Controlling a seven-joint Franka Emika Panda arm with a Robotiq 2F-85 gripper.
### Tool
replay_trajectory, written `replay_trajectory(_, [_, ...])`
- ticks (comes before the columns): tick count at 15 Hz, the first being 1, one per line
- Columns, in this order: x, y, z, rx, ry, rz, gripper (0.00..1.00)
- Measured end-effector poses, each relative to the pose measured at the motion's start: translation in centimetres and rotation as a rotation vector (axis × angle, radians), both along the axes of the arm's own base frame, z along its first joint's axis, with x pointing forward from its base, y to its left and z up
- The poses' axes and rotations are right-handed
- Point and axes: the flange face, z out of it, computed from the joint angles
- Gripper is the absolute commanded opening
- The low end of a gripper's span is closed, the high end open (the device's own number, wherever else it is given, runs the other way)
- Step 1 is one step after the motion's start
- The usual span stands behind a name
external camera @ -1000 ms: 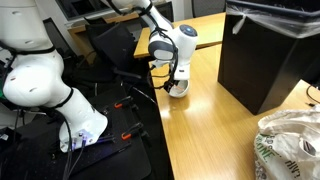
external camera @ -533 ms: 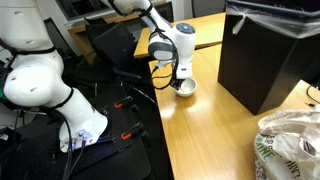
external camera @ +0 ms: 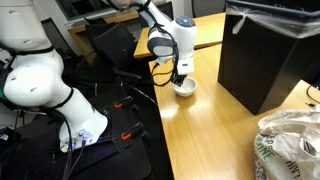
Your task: Remove the orange marker from the white bowl
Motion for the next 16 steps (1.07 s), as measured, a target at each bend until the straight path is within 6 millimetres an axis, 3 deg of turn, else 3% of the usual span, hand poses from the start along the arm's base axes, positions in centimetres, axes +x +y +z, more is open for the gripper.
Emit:
replay_trajectory(4, [-0.1, -1.7, 4.0, -0.009, -0.057, -0.015, 0.03])
replay_trajectory(7, [-0.9, -4.4, 5.9, -0.125, -0.096, 0.008, 0.03])
replay_trajectory(12, [-2.0, -9.8, 4.8, -0.339, -0.106, -0.172, 0.03])
replay_trajectory(16, [-0.5, -11.1, 3.5, -0.438, -0.085, -0.372, 0.03])
